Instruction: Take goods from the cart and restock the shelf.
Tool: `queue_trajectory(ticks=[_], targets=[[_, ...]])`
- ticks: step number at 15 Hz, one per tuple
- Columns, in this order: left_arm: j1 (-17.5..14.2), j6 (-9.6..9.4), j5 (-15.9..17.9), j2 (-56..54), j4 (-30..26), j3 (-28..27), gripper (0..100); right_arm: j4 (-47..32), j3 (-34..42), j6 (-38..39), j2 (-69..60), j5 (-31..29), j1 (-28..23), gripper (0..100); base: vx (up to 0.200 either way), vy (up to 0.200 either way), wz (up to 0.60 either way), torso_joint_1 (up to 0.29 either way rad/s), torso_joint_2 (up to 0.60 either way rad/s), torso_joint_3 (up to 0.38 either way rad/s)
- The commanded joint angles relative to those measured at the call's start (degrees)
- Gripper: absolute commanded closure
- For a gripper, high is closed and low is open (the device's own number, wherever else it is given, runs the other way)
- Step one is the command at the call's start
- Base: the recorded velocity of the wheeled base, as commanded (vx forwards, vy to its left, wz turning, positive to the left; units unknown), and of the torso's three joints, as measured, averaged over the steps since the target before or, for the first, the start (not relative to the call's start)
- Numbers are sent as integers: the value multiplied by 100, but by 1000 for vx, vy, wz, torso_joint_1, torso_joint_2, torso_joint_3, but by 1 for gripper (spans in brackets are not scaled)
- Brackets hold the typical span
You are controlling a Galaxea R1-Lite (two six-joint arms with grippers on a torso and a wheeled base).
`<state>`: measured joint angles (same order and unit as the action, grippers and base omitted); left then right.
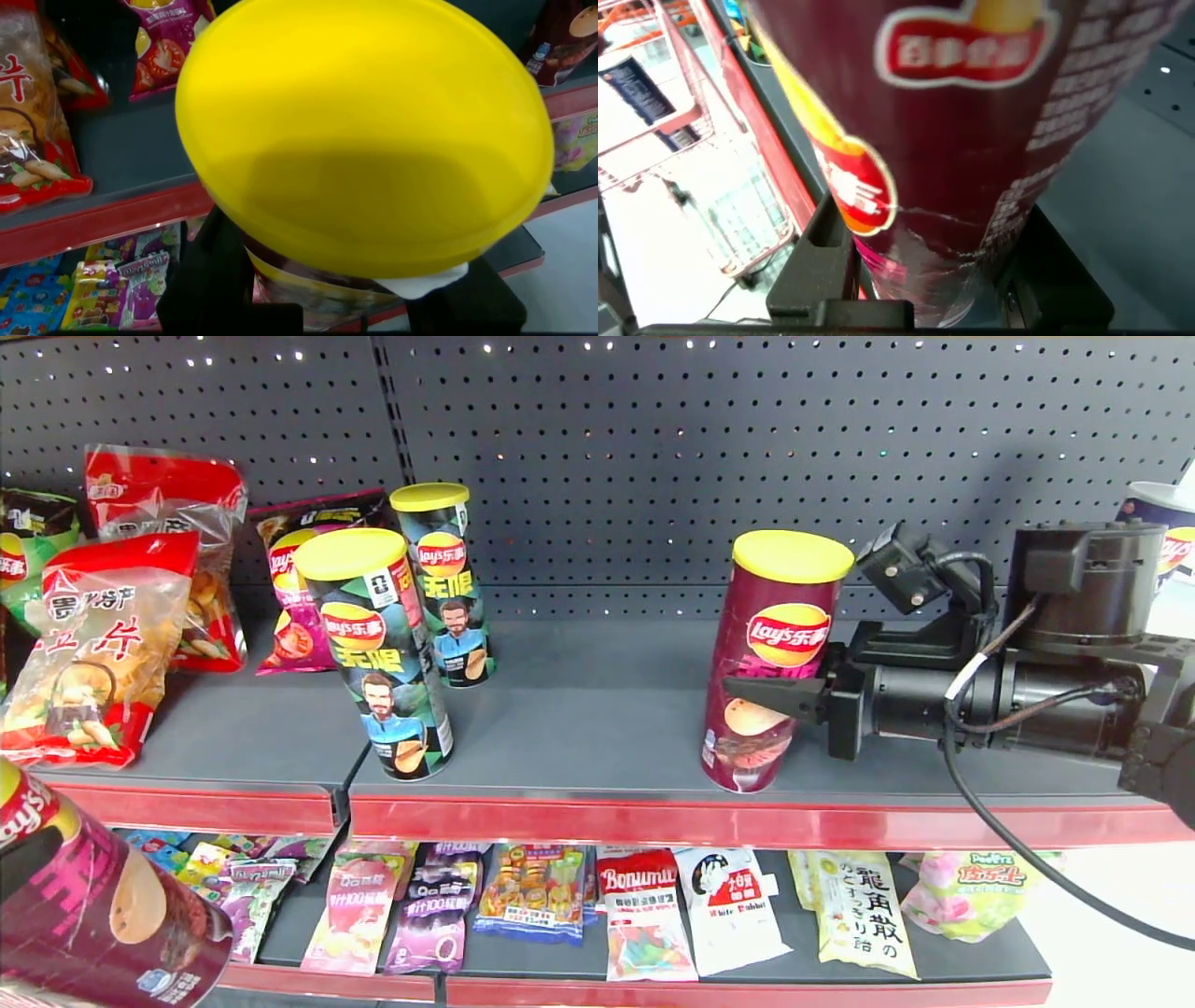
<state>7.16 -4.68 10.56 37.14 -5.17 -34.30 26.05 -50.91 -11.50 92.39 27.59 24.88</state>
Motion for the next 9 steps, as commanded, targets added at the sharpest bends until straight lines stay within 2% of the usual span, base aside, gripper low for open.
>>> queue_trajectory(ticks=[1, 5, 9], targets=[[5, 2, -1, 12, -2, 11, 100, -12, 99, 16, -28, -8, 26, 100, 0, 0, 0, 0, 0, 0], [-4, 2, -1, 12, -2, 11, 100, -4, 28, 438, -55, -245, 412, 100, 0, 0, 0, 0, 0, 0], [5, 2, -1, 3, -2, 20, 100, -4, 37, 394, -2, -201, 412, 100, 0, 0, 0, 0, 0, 0]])
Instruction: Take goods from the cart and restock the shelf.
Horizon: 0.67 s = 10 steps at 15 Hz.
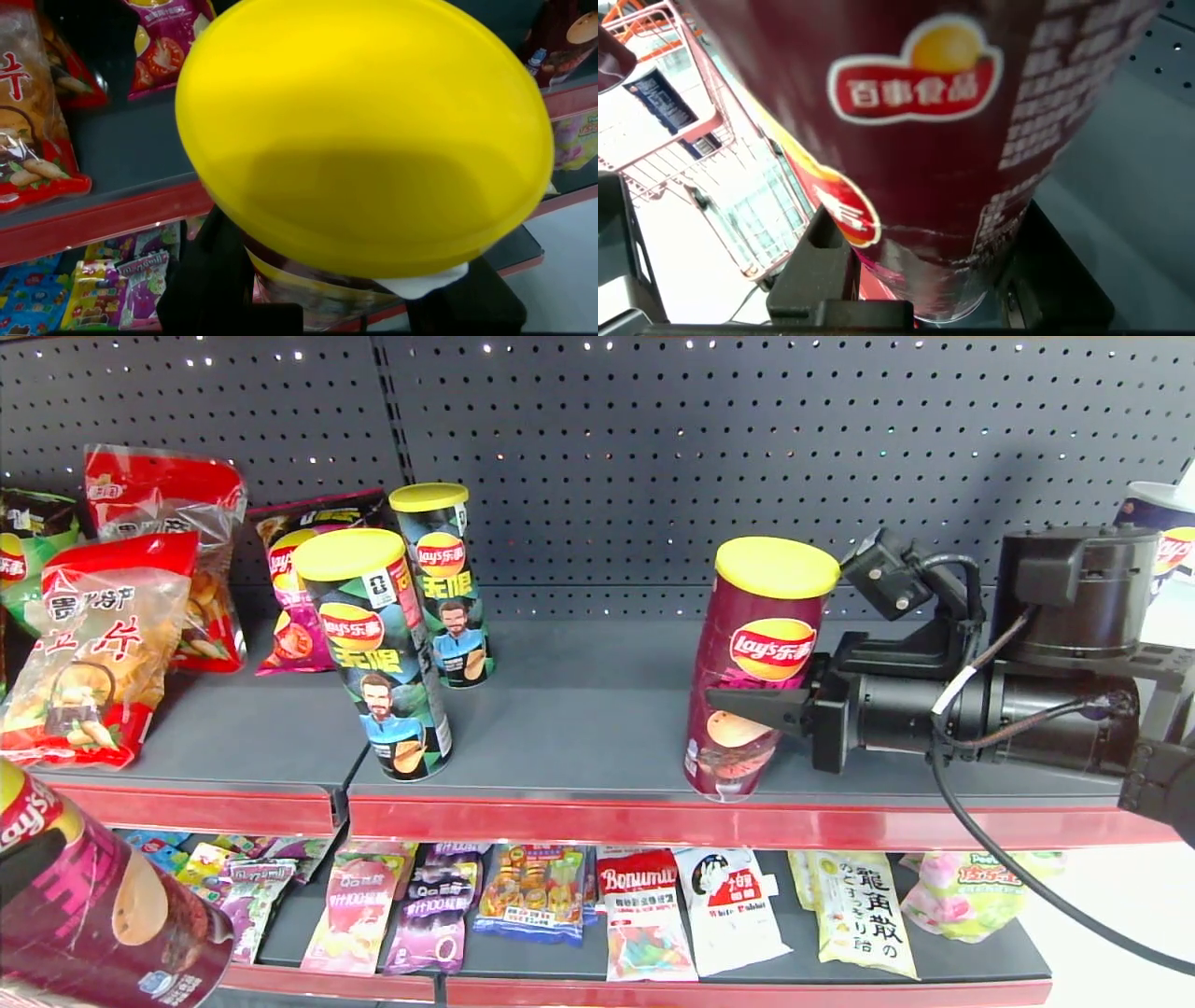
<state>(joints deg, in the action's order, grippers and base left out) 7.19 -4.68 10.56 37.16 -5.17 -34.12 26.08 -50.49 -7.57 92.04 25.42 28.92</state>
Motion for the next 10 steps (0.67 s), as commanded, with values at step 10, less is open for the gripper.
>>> queue_trajectory(ticks=[10], targets=[[1, 2, -1, -15, -2, -7, 100, -68, -330, 1, 227, 16, -105, 100, 0, 0, 0, 0, 0, 0]])
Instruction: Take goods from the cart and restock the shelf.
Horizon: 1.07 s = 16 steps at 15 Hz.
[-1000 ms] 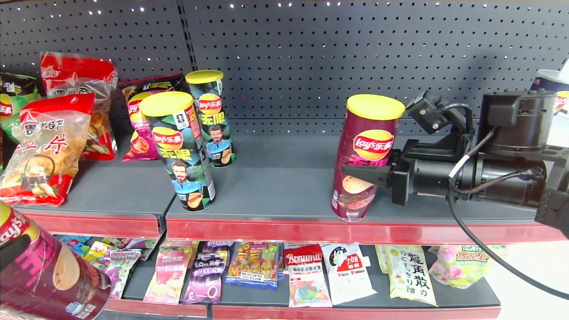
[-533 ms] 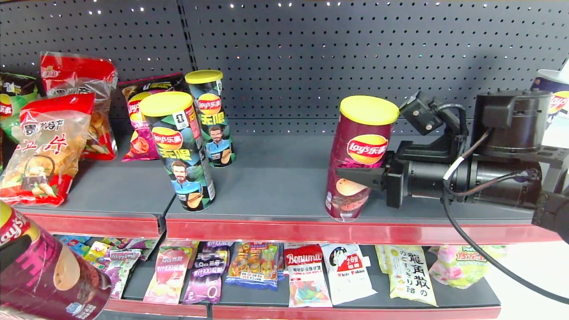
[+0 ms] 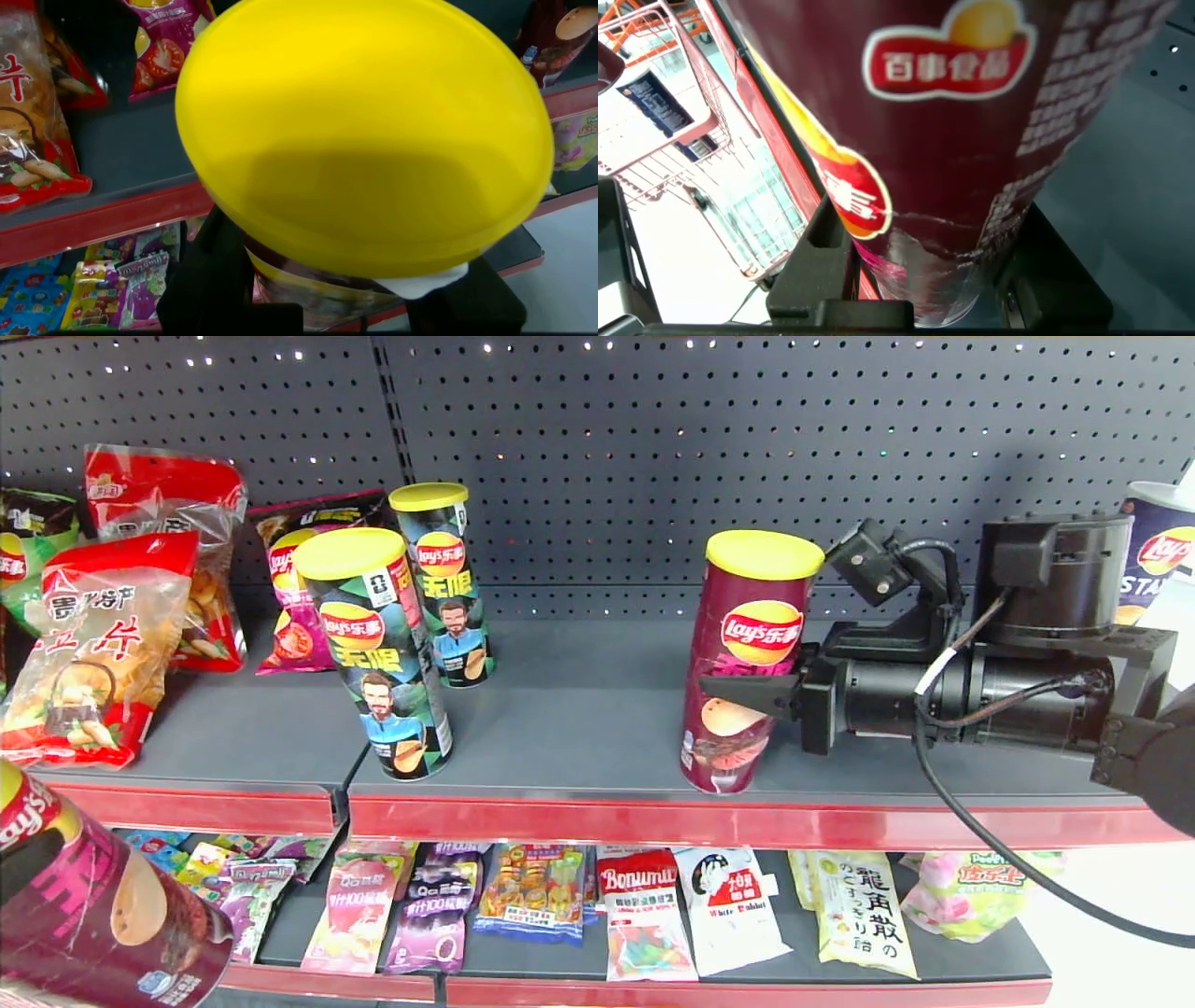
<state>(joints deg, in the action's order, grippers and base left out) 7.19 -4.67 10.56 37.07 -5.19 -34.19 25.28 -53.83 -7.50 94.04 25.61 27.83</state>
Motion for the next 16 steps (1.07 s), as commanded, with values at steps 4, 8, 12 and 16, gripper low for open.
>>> queue_trajectory(ticks=[4, 8, 12, 16], targets=[[1, 1, -1, -7, 1, 1, 100, 12, 40, -6, 18, -4, 3, 100, 0, 0, 0, 0, 0, 0], [-7, 1, -1, -7, 1, 1, 100, 20, 13, -24, 27, -12, 3, 0, 0, 0, 0, 0, 0, 0], [1, 1, -1, -33, 1, 1, 100, 29, 48, -24, -8, -21, 12, 0, 0, 0, 0, 0, 0, 0], [1, 1, 8, -16, 1, -8, 100, 47, 242, -6, -202, -74, -269, 0, 0, 0, 0, 0, 0, 0]])
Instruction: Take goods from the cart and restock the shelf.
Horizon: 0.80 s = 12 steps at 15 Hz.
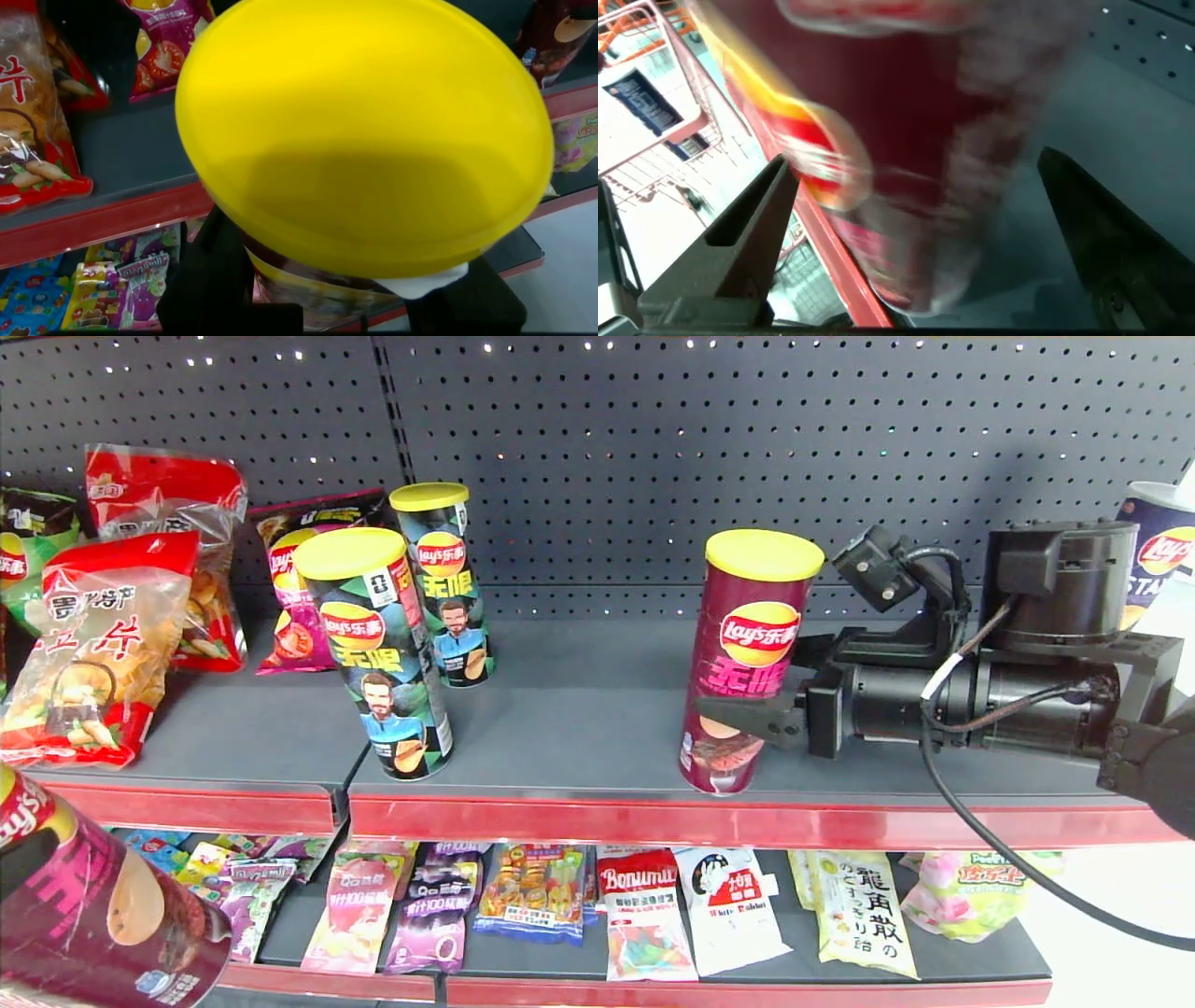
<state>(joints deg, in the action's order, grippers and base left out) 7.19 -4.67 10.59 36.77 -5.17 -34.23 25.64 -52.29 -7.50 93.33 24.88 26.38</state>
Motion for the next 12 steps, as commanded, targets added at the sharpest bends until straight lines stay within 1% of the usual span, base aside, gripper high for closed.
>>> queue_trajectory(ticks=[1, 3, 6, 8, 10, 12], targets=[[1, 1, 4, 6, -2, -13, 100, 3, 148, 3, -228, -1, -177, 0, 0, 0, 0, 0, 0, 0], [-7, 1, 22, 24, -2, -5, 100, -15, 465, 3, -623, 8, -230, 0, 0, 0, 0, 0, 0, 0], [1, 1, 22, 76, -2, 31, 100, -24, 1300, -6, -1458, -45, -256, 0, 0, 0, 0, 0, 0, 0], [-7, 1, 22, 94, 7, 4, 100, -68, 1871, 3, -2319, -344, -291, 0, 0, 0, 0, 0, 0, 0], [1, 10, 22, 85, -2, 39, 100, -305, 2258, 64, -3128, -713, -494, 0, 0, 0, 0, 0, 0, 0], [-7, 1, 22, 94, -2, 22, 100, -1131, 2522, 187, -4420, -1996, -889, 0, 0, 0, 0, 0, 0, 0]])
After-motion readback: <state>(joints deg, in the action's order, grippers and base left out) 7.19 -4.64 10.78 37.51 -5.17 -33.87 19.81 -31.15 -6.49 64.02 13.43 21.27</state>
